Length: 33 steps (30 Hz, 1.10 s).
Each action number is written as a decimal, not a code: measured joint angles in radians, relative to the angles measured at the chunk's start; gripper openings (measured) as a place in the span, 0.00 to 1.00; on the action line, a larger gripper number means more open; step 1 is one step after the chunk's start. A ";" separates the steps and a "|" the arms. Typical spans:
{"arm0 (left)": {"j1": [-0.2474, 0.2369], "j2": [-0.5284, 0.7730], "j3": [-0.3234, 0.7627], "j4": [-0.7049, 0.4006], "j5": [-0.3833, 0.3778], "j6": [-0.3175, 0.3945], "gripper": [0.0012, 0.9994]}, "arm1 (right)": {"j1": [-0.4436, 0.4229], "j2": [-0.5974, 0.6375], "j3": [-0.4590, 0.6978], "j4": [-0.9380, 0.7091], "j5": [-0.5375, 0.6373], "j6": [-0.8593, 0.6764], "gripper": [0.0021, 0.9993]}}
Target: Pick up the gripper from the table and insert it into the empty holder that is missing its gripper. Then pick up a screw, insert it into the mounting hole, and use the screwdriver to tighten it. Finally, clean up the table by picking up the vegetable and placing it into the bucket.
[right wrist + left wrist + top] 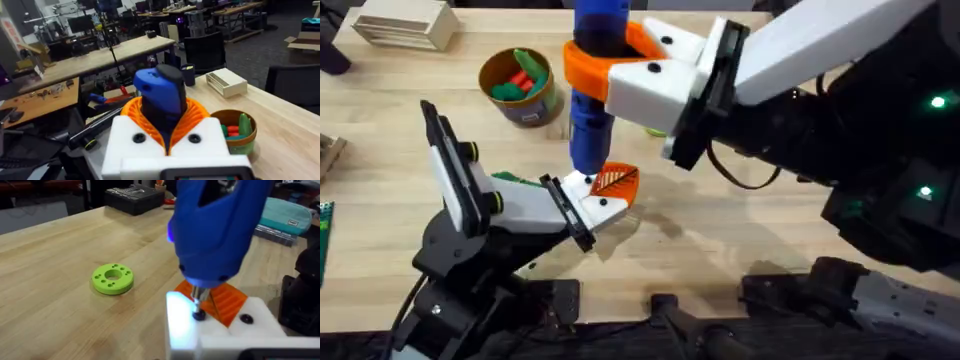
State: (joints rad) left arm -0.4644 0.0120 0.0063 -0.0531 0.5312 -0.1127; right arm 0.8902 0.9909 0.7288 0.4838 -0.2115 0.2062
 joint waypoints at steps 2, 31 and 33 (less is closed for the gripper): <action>0.000 0.000 0.000 0.000 0.000 0.000 0.00 | 0.000 0.000 0.000 -0.004 0.000 0.000 0.03; 0.000 0.000 0.000 -0.001 0.000 -0.001 0.00 | 0.000 0.000 0.001 -0.037 0.015 0.026 0.03; 0.000 0.000 0.000 -0.001 0.000 -0.001 0.00 | 0.000 0.000 0.001 -0.038 0.016 0.026 0.03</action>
State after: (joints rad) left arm -0.4644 0.0120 0.0063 -0.0544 0.5312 -0.1135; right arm 0.8898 0.9905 0.7300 0.4461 -0.1955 0.2317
